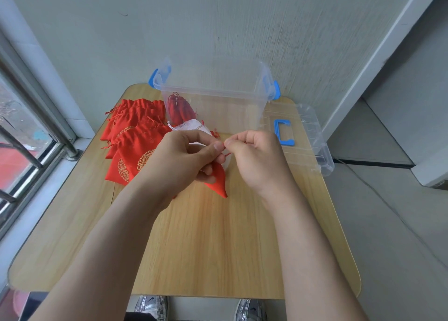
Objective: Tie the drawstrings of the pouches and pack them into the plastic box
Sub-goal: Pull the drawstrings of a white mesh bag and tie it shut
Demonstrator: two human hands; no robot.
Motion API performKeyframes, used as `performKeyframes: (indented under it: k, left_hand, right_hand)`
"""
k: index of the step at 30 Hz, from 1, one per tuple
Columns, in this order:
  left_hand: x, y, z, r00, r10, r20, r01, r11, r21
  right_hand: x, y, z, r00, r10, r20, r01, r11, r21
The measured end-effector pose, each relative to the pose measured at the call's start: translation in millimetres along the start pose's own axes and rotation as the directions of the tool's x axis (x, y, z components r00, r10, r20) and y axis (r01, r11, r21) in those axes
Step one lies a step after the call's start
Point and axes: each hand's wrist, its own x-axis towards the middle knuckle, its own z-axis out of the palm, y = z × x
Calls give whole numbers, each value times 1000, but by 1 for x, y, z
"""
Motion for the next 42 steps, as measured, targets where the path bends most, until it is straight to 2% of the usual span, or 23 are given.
performKeyframes:
  k: [4, 9, 12, 14, 16, 20, 22, 25, 27, 30, 35, 42]
  left_hand:
    - [-2, 2, 0, 1000, -16, 11, 16, 1000, 25]
    - [2, -2, -1, 994, -28, -107, 44, 988, 149]
    - [-1, -2, -3, 998, 32, -56, -14, 958, 286]
    - [-3, -2, -4, 994, 106, 14, -101, 889, 447]
    - [-4, -3, -4, 987, 142, 70, -157, 836, 525]
    - [-6, -1, -2, 980, 142, 138, -193, 846, 497]
    - [-5, 0, -5, 984, 148, 101, -178, 866, 467]
    - [-2, -2, -9, 996, 87, -4, -80, 930, 359]
    - [0, -4, -11, 998, 45, -50, -28, 958, 285]
    - [2, -6, -14, 998, 28, -52, -14, 970, 241]
    - [0, -6, -14, 1000, -3, -28, 9, 980, 198]
    - [2, -11, -17, 995, -77, -66, 87, 984, 156]
  right_hand:
    - [2, 3, -1, 1000, -3, -13, 3, 999, -49]
    - [-1, -7, -6, 997, -76, 31, 78, 994, -83]
    - [-6, -11, -7, 987, -115, 113, 115, 993, 5]
    - [-6, -9, -8, 982, -118, 146, 113, 993, 47]
    - [-5, -7, -8, 979, -127, 158, 118, 991, 63]
    - [0, 0, -4, 977, -163, 138, 162, 987, 20]
    - [0, 2, -4, 973, -192, 130, 184, 980, 70]
    - [-1, 4, -7, 979, -189, 79, 176, 973, 151]
    - [1, 7, -7, 971, -238, 26, 237, 971, 31]
    - [4, 13, -1, 945, -322, 65, 328, 935, -133]
    - [5, 15, 2, 922, -385, 50, 388, 907, -162]
    - [1, 15, 11, 860, -499, 106, 501, 788, -358]
